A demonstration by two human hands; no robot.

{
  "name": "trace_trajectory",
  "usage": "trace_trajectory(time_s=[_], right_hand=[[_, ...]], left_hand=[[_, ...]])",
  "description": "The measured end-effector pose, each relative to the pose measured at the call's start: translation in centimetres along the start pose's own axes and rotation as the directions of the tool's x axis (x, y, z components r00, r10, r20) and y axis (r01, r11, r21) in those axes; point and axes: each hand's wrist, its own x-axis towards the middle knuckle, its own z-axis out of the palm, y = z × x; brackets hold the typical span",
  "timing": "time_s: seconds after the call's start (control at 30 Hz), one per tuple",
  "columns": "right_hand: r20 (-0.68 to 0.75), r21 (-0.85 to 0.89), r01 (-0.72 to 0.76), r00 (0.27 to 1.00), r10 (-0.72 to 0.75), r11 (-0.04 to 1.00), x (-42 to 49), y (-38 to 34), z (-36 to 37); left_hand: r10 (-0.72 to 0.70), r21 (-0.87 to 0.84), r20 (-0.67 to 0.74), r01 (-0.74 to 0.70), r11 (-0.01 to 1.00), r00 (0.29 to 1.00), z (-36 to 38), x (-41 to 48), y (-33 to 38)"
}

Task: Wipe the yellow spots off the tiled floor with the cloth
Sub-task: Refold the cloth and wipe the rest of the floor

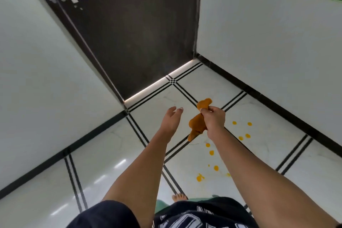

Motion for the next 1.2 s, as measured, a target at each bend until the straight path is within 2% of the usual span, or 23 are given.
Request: trace_trajectory(time_s=[0.27,0.43,0.63,0.77,0.87,0.9,0.93,1.0,1.13,1.2], right_hand=[[-0.207,0.239,-0.077,0.970,0.128,0.968,6.9,-4.2,6.0],[-0.375,0.441,-0.112,0.878,0.296,0.890,10.1,-6.7,8.1],[-0.509,0.614,-0.038,0.744,0.432,0.789,14.4,-8.5,7.9],[-0.551,0.663,-0.024,0.661,0.509,0.748,20.1,-7.2,6.0],[-0.555,0.712,-0.015,0.599,0.577,0.702,25.4,-5.4,4.4],[-0.555,0.728,-0.011,0.578,0.598,0.686,27.3,-4.5,3.6],[-0.544,0.758,-0.001,0.549,0.634,0.652,31.5,-2.6,2.5],[-0.542,0.764,0.000,0.543,0.642,0.645,33.7,-1.7,1.6],[-0.553,0.773,0.007,0.497,0.669,0.634,43.8,5.9,-1.6],[-0.568,0.768,-0.004,0.458,0.684,0.640,48.6,11.9,-2.5]], left_hand=[[0.037,0.123,0.274,-0.073,0.990,0.961,-2.4,12.9,5.6],[0.023,0.276,0.484,-0.178,0.945,0.875,-1.7,20.3,10.2],[-0.029,0.375,0.673,-0.308,0.874,0.739,3.5,26.0,13.9],[-0.095,0.422,0.753,-0.367,0.829,0.651,10.0,30.4,15.3],[-0.146,0.475,0.767,-0.401,0.783,0.624,15.3,34.5,15.5],[-0.157,0.492,0.757,-0.394,0.776,0.635,17.3,35.7,15.2],[-0.189,0.522,0.752,-0.396,0.755,0.632,21.2,38.5,14.5],[-0.215,0.539,0.762,-0.415,0.733,0.611,23.4,40.2,14.3],[-0.258,0.535,0.805,-0.464,0.707,0.534,33.6,47.5,10.1],[-0.279,0.529,0.827,-0.507,0.681,0.488,38.7,51.8,5.8]])
